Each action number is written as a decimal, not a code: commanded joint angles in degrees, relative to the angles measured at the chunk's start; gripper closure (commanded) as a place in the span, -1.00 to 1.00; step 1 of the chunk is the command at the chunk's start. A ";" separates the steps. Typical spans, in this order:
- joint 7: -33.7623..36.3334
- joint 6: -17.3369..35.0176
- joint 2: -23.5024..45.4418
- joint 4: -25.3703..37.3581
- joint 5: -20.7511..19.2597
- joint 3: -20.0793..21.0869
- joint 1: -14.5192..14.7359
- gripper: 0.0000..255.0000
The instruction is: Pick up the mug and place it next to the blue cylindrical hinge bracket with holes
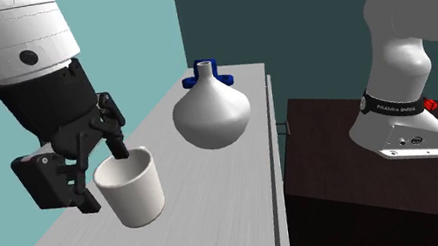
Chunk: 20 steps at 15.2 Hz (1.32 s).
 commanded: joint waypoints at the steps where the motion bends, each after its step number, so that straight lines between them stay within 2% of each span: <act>1: 0.35 0.66 1.11 0.38 -0.50 -0.20 0.44 -1.00; 6: 0.95 4.19 2.61 -1.81 -1.42 -0.75 0.52 -1.00; 14: 0.95 4.18 2.61 -1.81 -1.42 -0.74 0.52 -1.00; 15: 0.95 4.18 2.61 -1.81 -1.42 -0.74 0.52 1.00; 20: 0.95 4.18 2.61 -1.81 -1.42 -0.74 0.52 1.00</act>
